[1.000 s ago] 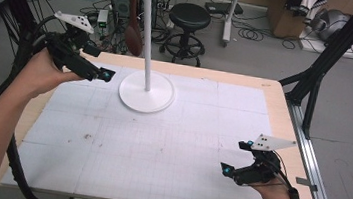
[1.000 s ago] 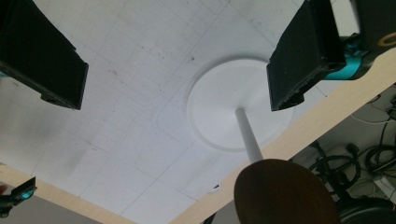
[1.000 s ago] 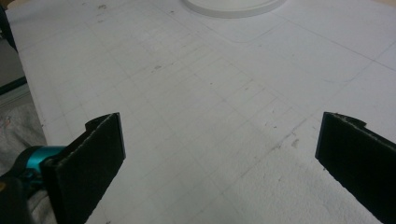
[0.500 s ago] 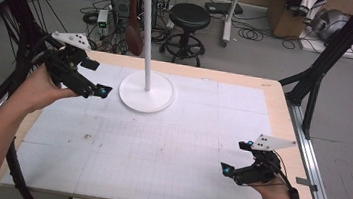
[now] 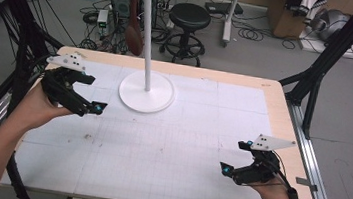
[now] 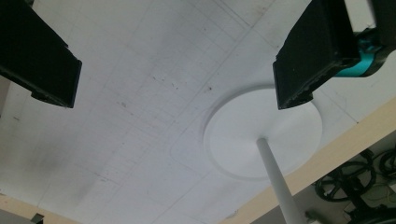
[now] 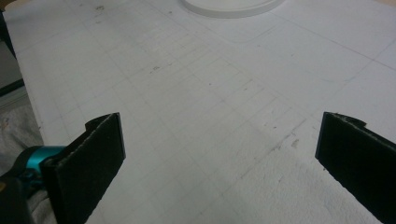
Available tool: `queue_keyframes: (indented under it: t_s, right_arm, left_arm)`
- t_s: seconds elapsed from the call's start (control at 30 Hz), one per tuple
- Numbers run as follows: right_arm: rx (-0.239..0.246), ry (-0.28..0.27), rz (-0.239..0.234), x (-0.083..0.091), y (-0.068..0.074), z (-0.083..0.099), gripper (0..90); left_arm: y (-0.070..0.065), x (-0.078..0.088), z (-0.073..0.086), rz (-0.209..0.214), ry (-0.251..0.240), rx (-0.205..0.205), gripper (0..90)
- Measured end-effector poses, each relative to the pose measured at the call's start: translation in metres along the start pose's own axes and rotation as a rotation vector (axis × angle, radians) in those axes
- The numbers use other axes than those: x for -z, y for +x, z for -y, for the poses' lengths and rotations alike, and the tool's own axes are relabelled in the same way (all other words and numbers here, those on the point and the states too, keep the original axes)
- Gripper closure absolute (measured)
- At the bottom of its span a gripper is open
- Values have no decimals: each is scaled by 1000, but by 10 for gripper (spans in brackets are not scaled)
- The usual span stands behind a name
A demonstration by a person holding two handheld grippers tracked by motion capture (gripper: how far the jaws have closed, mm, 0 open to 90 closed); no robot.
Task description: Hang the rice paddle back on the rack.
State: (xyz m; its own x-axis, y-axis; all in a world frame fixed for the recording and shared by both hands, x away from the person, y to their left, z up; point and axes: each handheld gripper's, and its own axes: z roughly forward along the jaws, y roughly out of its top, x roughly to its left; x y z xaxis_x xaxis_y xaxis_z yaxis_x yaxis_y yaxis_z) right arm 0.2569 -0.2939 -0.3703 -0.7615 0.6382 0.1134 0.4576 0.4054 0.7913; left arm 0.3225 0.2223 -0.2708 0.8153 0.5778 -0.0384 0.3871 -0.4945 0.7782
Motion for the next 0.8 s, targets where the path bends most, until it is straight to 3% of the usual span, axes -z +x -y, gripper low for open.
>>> queue_keyframes:
  t_s: [0.63, 0.8]
  right_arm:
    - [-7, -12, -27, -8, 0, -2, 5]
    - [-5, -5, -28, -12, 2, -2, 5]
  left_arm:
    - [-8, -4, 41, 17, -40, 19, 17]
    - [-12, -4, 51, 11, -41, 4, 17]
